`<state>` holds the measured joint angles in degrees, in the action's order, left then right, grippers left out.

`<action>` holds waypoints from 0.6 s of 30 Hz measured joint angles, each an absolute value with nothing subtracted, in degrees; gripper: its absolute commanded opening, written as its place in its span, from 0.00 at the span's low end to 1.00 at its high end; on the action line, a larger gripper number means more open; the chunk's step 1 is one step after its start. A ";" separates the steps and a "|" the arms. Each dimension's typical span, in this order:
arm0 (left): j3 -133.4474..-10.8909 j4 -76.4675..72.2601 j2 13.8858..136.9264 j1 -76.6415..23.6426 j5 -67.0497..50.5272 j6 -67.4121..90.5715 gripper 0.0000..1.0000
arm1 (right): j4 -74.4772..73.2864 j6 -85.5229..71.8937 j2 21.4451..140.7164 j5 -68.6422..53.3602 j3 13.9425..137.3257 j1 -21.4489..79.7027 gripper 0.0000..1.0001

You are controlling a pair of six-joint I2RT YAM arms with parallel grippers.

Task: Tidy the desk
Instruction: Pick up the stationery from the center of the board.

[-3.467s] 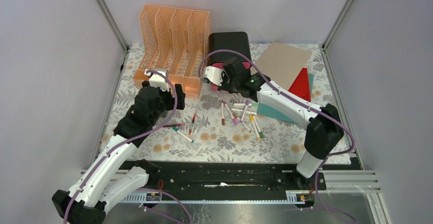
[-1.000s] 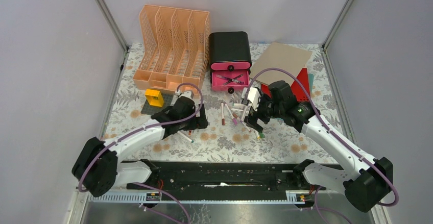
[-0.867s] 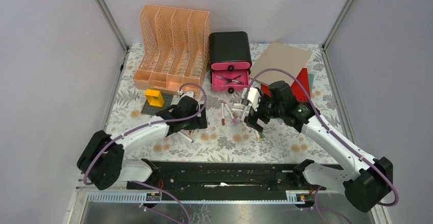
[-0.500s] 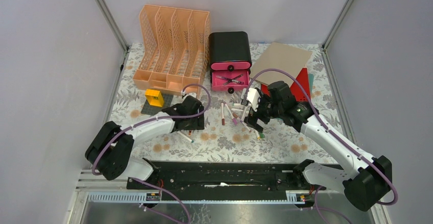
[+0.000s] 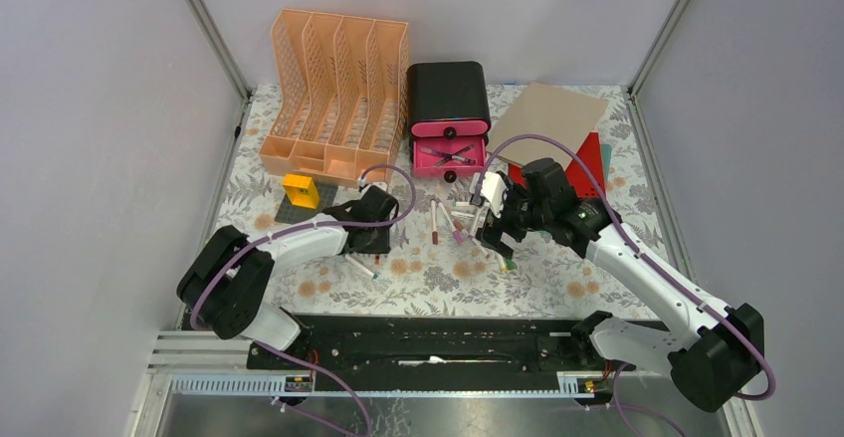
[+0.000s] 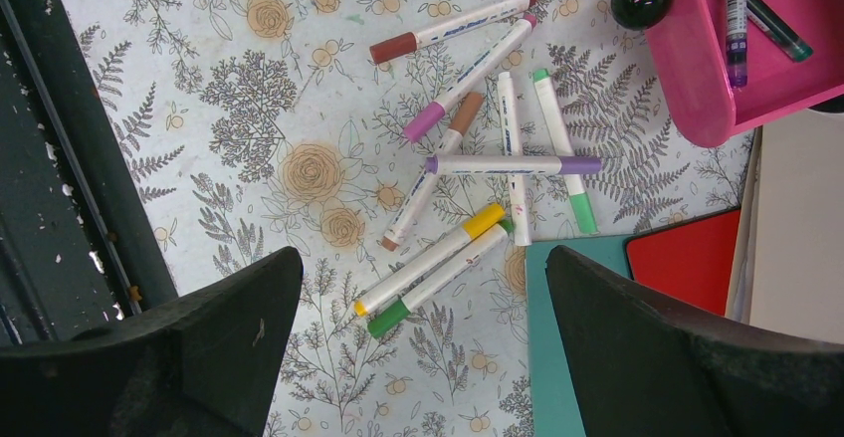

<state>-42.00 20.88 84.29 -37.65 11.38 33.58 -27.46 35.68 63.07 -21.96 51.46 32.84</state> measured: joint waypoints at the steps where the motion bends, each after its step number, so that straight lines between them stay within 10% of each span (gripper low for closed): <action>1: -42.13 20.88 84.51 -37.65 11.44 33.45 0.29 | -27.46 35.68 63.07 -21.93 51.46 32.84 1.00; 18: -43.46 20.86 84.90 -39.44 10.76 32.82 0.00 | -27.51 35.68 63.07 -22.26 51.44 32.84 1.00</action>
<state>-43.46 20.86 84.90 -39.44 10.76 32.82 -27.51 35.68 63.07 -22.26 51.44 32.84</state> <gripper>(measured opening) 0.123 0.994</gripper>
